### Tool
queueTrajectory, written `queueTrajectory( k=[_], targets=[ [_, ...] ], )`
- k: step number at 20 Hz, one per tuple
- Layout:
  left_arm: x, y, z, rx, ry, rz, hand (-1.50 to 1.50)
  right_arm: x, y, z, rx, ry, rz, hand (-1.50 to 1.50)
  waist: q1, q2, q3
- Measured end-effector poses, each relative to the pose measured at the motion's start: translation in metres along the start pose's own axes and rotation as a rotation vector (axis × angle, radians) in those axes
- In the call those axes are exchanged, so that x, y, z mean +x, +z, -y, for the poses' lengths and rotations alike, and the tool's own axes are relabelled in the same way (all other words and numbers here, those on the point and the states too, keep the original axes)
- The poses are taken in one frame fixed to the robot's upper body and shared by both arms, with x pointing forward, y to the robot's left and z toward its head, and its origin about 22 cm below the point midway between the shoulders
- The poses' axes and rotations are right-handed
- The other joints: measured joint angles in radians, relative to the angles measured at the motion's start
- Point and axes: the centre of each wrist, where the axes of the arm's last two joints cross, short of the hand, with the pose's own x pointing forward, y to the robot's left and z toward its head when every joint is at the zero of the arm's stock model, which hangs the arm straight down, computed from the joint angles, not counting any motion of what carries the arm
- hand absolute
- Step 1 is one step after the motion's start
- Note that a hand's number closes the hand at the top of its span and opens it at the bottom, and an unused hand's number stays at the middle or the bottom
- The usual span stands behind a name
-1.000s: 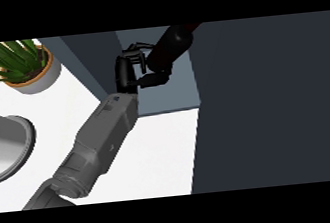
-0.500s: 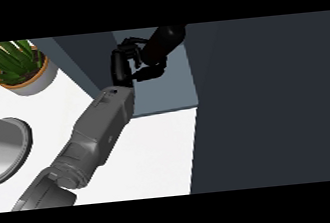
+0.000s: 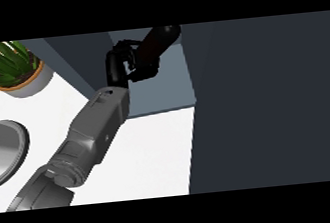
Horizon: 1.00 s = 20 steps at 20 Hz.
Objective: Pick up the wine, place it into the cabinet and close the cabinet
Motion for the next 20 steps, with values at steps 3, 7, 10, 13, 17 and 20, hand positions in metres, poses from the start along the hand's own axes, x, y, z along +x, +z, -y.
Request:
queueTrajectory(
  k=[3,7,10,13,17,20],
  targets=[
    [-0.001,0.002,0.002,0.0,0.031,-0.021,1.5,0.001,-0.001,-0.002,0.01,-0.008,0.008,-1.5,-0.001,0.001,-0.001],
    [-0.008,0.011,0.004,-0.002,0.144,-0.074,1.5,0.002,-0.002,-0.002,0.008,-0.01,0.013,-1.5,-0.007,0.004,-0.002],
    [-0.013,0.016,0.005,-0.002,0.214,-0.109,1.5,0.003,-0.002,-0.003,0.018,-0.012,0.015,-1.5,-0.015,0.004,-0.002],
    [-0.02,0.021,0.003,-0.007,0.273,-0.145,1.5,0.003,-0.004,-0.006,0.032,-0.024,0.02,-1.5,-0.02,0.007,-0.003],
    [-0.035,0.032,-0.002,-0.005,0.327,-0.186,1.5,0.003,-0.004,-0.007,0.044,-0.029,0.021,-1.5,-0.037,0.007,-0.003],
    [-0.043,0.038,-0.005,-0.002,0.353,-0.192,1.5,0.002,-0.004,-0.007,0.049,-0.033,0.019,-1.5,-0.045,0.007,-0.003]
  ],
)
